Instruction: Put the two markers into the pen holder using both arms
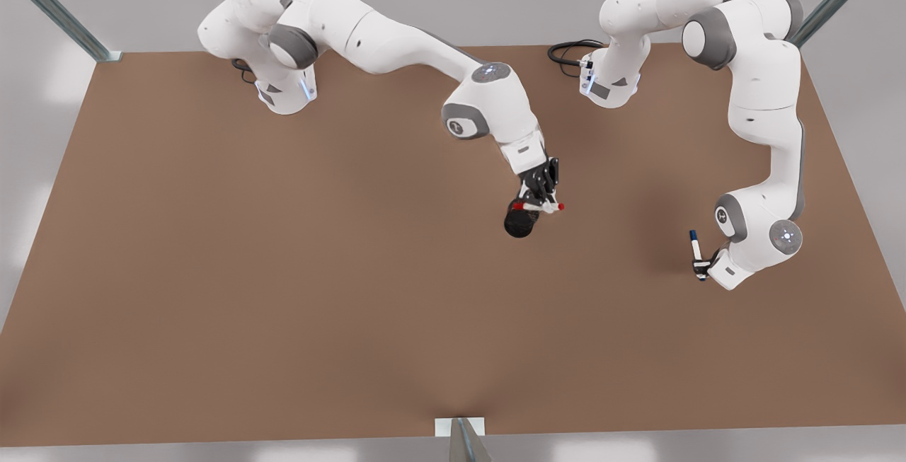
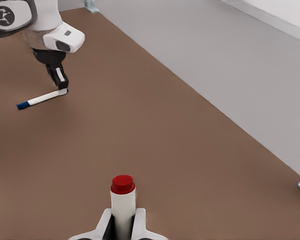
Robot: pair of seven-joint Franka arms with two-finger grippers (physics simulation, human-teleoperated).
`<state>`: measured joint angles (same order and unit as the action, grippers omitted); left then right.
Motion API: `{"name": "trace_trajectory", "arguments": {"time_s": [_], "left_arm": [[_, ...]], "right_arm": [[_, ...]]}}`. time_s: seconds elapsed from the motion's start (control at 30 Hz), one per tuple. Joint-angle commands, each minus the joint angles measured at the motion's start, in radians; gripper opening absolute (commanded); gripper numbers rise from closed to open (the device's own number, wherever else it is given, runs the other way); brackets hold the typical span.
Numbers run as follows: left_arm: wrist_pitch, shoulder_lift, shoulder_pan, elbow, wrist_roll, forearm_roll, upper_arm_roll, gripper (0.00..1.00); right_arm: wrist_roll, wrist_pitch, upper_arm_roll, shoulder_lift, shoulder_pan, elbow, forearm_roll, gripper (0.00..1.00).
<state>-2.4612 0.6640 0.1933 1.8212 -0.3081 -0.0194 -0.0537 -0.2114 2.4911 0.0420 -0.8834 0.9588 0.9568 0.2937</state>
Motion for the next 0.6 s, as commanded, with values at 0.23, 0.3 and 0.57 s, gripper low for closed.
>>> {"name": "trace_trajectory", "arguments": {"time_s": [0.23,0.3,0.57], "left_arm": [[0.002,0.002,-0.002,-0.002,0.004,-0.001,0.000,0.25],[0.008,-0.003,-0.003,-0.016,-0.002,-0.001,0.001,0.22],[0.251,-0.064,-0.023,-0.122,-0.009,0.006,0.005,0.21]], "right_arm": [[-0.433,0.095,-0.094,-0.101,0.066,-0.061,0.033,0.21],[-0.433,0.140,-0.112,-0.135,0.084,-0.061,0.033,0.21],[-0.437,0.135,-0.125,-0.138,0.127,-0.016,0.028,0.21]]}}
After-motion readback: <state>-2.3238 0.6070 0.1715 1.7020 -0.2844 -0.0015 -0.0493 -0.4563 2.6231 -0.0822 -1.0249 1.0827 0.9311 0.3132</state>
